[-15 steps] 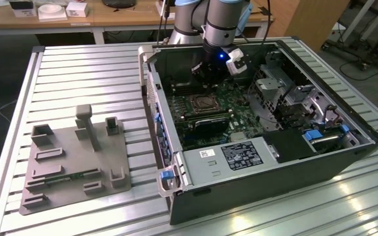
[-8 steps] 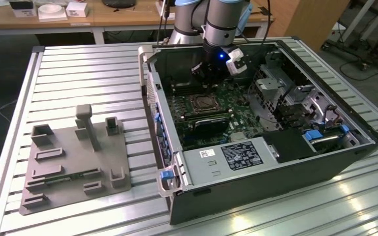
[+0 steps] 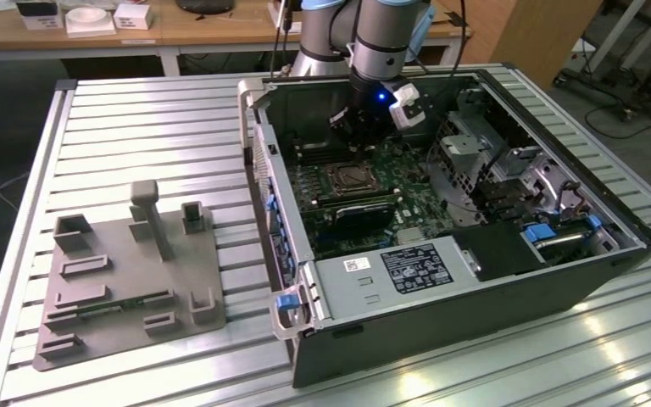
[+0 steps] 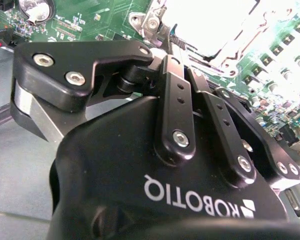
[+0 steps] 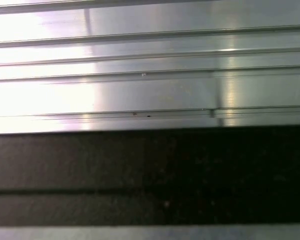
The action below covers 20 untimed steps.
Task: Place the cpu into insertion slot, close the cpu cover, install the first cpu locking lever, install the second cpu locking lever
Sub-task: 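Install the second cpu locking lever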
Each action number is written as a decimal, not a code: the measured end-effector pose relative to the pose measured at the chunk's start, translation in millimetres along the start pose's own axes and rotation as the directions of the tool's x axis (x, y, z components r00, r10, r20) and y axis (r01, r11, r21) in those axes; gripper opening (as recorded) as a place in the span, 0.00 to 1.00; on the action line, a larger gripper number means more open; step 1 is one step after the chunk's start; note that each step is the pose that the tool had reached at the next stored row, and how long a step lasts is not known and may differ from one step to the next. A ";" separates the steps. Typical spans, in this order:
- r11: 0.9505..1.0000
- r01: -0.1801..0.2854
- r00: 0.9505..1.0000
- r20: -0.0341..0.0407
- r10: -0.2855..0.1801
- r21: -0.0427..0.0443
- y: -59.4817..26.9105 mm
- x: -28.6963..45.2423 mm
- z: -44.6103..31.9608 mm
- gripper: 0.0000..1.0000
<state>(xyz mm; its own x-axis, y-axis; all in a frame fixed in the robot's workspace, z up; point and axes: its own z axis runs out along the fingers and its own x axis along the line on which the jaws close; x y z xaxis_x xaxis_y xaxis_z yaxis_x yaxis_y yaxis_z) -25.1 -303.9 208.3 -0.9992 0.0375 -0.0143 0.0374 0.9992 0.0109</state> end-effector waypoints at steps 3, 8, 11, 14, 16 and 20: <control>1.000 0.000 1.000 0.000 0.000 -0.003 0.0 0.0 0.0 0.10; 1.000 0.000 1.000 0.000 0.000 -0.008 0.0 0.0 0.0 0.10; 1.000 0.000 1.000 0.000 0.000 -0.008 0.0 0.1 -1.7 0.10; 1.000 0.000 1.000 0.000 0.000 -0.008 -0.3 0.1 -3.7 0.10; 1.000 0.000 1.000 0.000 0.000 -0.008 -1.5 0.0 -3.9 0.10; 1.000 0.000 1.000 0.000 0.000 -0.008 -8.7 -0.3 -4.0 0.10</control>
<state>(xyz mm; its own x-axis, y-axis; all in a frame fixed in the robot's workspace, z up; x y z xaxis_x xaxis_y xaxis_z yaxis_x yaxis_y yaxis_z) -25.1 -312.6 212.1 -0.9992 0.0376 -0.0141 0.0373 0.9991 0.0192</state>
